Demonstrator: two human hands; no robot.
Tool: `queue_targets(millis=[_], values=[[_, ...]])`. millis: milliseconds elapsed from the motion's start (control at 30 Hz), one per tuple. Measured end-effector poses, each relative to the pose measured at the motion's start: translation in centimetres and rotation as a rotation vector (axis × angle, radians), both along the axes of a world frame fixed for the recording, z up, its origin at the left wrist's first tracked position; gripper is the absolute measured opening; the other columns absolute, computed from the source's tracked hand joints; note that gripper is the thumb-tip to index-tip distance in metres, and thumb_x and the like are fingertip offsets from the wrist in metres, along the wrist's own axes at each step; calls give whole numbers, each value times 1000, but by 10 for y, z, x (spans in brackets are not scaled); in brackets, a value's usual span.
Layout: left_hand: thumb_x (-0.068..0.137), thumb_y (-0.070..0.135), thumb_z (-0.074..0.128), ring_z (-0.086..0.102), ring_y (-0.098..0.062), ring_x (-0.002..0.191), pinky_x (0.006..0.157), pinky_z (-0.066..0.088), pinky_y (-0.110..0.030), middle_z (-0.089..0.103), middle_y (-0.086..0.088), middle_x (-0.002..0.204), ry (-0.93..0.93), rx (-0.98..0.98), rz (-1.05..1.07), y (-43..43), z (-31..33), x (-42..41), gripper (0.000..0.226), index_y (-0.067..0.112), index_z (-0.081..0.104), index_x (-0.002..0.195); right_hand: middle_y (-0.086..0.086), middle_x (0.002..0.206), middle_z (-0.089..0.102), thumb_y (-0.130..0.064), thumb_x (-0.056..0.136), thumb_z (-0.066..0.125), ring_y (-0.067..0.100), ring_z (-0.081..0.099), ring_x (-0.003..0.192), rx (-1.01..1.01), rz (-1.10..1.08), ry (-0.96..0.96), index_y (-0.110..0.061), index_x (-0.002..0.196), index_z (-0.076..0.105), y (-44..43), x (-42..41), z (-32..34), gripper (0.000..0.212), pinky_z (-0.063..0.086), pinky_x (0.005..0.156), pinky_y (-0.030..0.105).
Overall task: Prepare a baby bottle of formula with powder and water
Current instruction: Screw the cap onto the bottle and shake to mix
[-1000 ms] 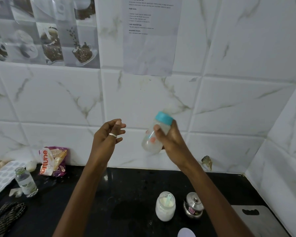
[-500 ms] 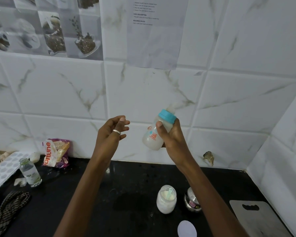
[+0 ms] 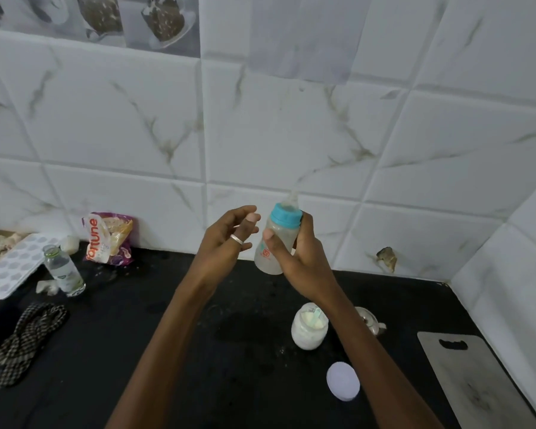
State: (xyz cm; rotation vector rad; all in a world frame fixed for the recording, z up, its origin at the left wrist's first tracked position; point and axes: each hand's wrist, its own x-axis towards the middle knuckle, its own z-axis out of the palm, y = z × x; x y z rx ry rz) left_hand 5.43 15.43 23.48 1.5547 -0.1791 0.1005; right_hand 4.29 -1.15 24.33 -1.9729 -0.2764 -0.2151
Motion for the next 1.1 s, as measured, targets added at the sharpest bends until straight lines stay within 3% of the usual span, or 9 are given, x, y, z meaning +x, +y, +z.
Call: queue_targets(millis=[133, 333, 500, 667, 900, 1100], values=[[91, 54, 60, 66, -6, 121, 99, 56, -31, 69, 13, 131, 18, 53, -117, 6, -19, -3, 55, 32, 59, 141, -19, 116, 59, -48, 97, 61, -2, 65, 103, -59, 13, 25, -26, 141, 33, 9, -2, -27, 57, 56, 79, 14], [87, 47, 72, 66, -3, 119, 99, 57, -29, 70, 16, 127, 66, 108, -216, 10, -50, -1, 55, 35, 59, 139, -7, 121, 66, -47, 97, 66, 7, 69, 104, -79, -38, 71, -26, 143, 34, 19, -1, -69, 61, 61, 87, 34], [88, 32, 81, 67, -5, 117, 97, 57, -27, 71, 12, 126, 112, 126, -223, 12, -83, 10, 58, 25, 59, 141, -15, 121, 64, -41, 95, 70, -1, 65, 109, -78, -79, 110, -37, 138, 35, 25, 0, -98, 55, 57, 90, 23], [84, 23, 85, 69, -5, 116, 102, 57, -33, 74, 12, 124, 124, 165, -190, 8, -112, 22, 59, 23, 63, 139, -30, 121, 55, -23, 92, 75, -19, 56, 111, -54, -110, 142, -31, 144, 39, 21, 4, -123, 64, 46, 89, 6], [82, 17, 87, 68, -8, 120, 106, 55, -41, 73, 11, 127, 146, 200, -147, -7, -146, 33, 63, 24, 63, 139, -14, 125, 61, -19, 91, 77, -10, 60, 110, -31, -126, 239, -27, 145, 42, 6, 20, -157, 65, 48, 86, 5], [80, 11, 88, 68, -6, 120, 108, 54, -36, 74, 12, 125, 221, 215, -84, -16, -185, 32, 61, 26, 67, 135, -26, 117, 63, -13, 91, 76, -13, 59, 113, -12, -135, 243, -45, 126, 50, -1, 24, -195, 55, 48, 95, 9]])
